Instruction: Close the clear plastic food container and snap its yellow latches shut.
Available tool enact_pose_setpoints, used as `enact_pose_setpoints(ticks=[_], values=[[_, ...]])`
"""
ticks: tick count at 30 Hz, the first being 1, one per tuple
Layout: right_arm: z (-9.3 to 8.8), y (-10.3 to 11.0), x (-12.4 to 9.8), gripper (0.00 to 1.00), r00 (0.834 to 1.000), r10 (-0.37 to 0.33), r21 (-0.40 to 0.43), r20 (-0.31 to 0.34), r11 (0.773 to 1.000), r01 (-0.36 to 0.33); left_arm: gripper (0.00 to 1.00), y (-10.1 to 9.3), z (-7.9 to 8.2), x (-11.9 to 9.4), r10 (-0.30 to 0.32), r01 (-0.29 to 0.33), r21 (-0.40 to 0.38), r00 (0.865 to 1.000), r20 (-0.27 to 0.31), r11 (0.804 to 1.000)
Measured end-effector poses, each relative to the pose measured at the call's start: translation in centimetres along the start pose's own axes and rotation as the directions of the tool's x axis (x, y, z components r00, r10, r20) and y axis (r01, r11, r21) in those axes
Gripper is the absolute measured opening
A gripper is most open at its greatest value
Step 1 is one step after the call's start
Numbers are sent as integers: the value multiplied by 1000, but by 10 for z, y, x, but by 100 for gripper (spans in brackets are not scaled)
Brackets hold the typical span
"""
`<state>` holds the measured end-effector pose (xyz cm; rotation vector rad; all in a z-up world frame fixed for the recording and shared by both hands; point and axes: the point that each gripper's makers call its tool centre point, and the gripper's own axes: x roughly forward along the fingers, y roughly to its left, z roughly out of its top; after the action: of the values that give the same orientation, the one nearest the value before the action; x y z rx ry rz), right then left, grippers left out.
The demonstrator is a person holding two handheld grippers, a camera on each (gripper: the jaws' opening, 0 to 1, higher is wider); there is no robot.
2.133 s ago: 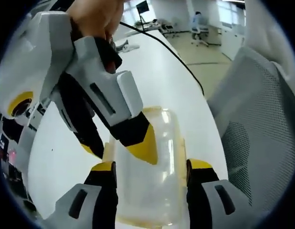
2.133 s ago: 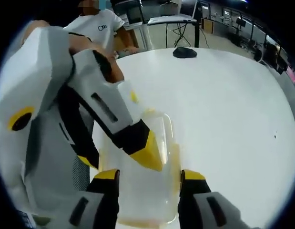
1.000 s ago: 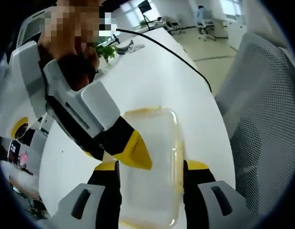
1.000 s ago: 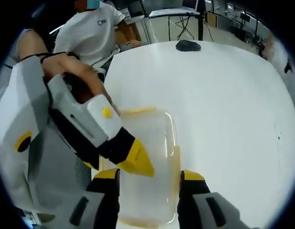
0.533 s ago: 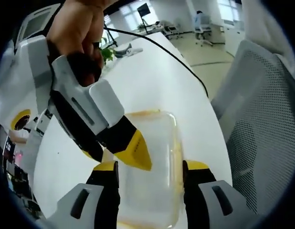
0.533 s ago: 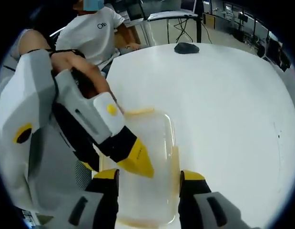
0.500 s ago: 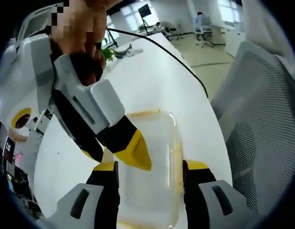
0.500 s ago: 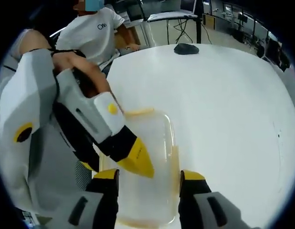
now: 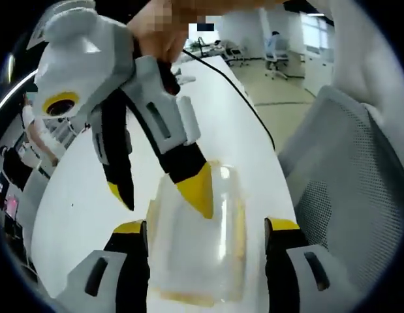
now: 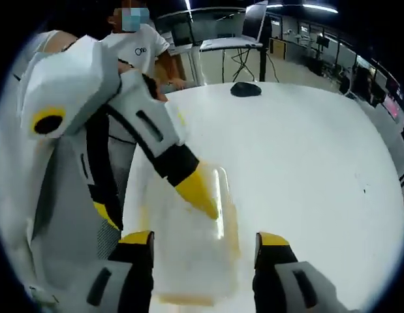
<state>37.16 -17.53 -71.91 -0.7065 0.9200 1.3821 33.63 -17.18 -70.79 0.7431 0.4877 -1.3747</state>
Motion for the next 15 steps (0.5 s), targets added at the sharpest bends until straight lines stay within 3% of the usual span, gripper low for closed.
enact_pose_setpoints(ticks=[6, 10, 15], values=[[-3, 11, -4, 62, 999, -4, 7, 36, 1000, 3, 78, 7, -8, -10, -33, 33, -19, 999, -14, 999], [-4, 19, -6, 72, 997, -25, -66, 69, 997, 30, 78, 10, -12, -16, -66, 66, -54, 998, -12, 996], [-11, 26, -7, 80, 994, -32, -40, 104, 999, 36, 81, 15, -18, -19, -92, 90, -81, 996, -14, 993]])
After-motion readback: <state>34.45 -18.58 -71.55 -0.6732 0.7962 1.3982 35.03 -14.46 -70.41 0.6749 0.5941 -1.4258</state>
